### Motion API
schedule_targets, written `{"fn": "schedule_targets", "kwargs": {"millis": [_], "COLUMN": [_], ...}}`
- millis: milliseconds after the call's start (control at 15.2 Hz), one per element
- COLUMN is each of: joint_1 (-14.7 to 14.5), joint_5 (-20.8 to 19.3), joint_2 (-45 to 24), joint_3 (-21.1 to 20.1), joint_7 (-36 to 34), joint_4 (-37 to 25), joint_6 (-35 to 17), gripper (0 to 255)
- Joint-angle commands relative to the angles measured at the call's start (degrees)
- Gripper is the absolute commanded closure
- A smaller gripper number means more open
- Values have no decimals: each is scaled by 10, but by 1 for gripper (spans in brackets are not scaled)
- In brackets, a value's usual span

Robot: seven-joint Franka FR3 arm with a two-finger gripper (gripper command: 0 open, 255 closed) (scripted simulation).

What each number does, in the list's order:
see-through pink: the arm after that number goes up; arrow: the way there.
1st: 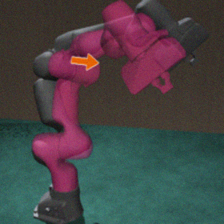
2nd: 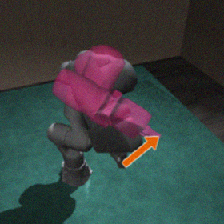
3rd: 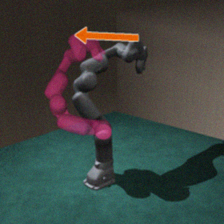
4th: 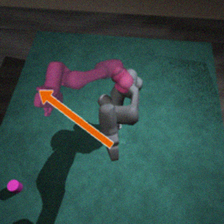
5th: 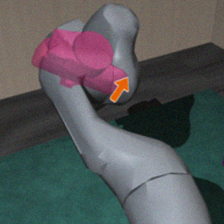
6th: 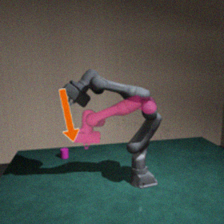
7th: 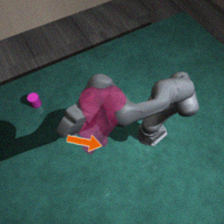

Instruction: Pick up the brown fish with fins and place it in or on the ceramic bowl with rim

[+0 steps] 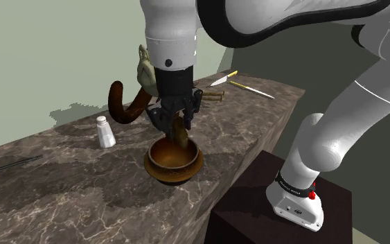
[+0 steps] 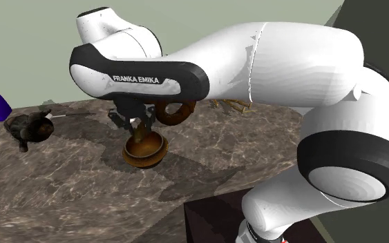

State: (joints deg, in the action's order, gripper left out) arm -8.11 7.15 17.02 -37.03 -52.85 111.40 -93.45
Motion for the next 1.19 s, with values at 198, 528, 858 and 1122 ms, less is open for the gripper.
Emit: {"fn": "schedule_targets", "kwargs": {"millis": [198,528,858,1122], "joint_1": [-4,-5,-6,-6], "joint_5": [1,3,3,3], "joint_2": [-5,-7,-8,-8], "joint_3": [-12,-16,-18,-18], "joint_7": [-13,-14,-15,-15], "joint_4": [26,63,75,75], "joint_6": [-31,-70,-83,-83], "gripper": [255,255,255,255]}}
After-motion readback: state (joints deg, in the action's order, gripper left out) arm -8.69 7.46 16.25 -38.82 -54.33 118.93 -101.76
